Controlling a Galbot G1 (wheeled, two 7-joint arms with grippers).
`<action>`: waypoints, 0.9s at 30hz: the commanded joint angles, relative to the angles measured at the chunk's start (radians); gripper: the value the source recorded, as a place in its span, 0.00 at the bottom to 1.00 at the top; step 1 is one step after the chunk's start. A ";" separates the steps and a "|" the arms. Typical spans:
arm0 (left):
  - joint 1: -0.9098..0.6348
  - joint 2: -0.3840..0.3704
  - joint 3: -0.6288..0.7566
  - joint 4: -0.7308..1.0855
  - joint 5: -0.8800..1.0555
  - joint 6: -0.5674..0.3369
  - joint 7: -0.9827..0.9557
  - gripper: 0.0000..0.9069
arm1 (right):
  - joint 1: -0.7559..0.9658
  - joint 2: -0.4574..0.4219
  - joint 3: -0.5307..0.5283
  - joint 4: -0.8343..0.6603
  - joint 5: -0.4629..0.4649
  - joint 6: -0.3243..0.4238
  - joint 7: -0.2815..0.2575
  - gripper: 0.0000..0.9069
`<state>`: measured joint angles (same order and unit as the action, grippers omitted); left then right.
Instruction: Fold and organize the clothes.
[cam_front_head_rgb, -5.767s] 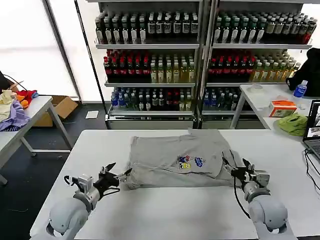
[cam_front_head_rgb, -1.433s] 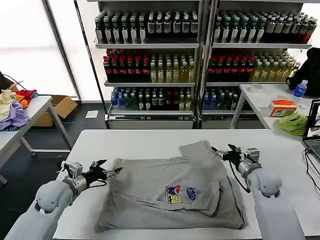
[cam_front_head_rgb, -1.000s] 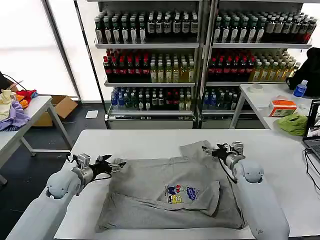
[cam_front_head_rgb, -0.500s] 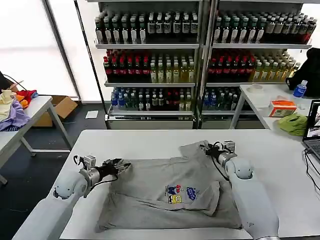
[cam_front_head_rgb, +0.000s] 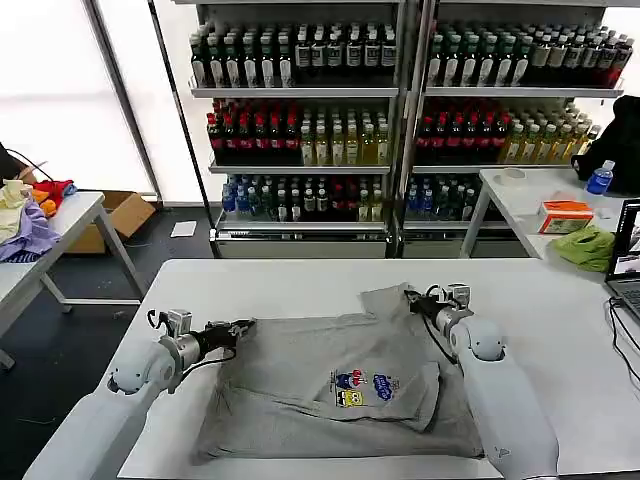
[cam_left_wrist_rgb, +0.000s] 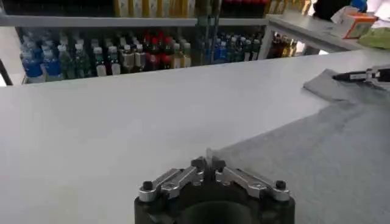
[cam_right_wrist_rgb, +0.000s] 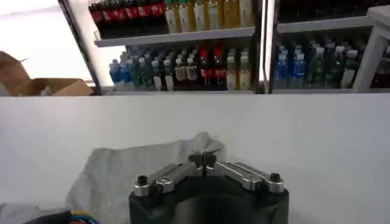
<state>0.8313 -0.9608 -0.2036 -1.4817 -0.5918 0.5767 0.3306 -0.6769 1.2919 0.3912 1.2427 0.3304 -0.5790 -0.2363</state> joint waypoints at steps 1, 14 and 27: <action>0.006 0.003 0.004 -0.065 -0.068 0.000 -0.027 0.01 | -0.004 0.001 -0.003 0.036 0.028 0.000 0.009 0.00; 0.085 0.031 -0.068 -0.254 -0.091 -0.015 -0.065 0.01 | -0.153 -0.036 0.084 0.357 0.169 -0.003 0.073 0.00; 0.347 0.099 -0.210 -0.490 -0.034 -0.047 -0.085 0.01 | -0.495 -0.096 0.198 0.730 0.272 -0.003 0.105 0.00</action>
<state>0.9803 -0.9026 -0.3090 -1.7671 -0.6584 0.5476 0.2635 -0.9578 1.2189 0.5203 1.7088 0.5360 -0.5837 -0.1509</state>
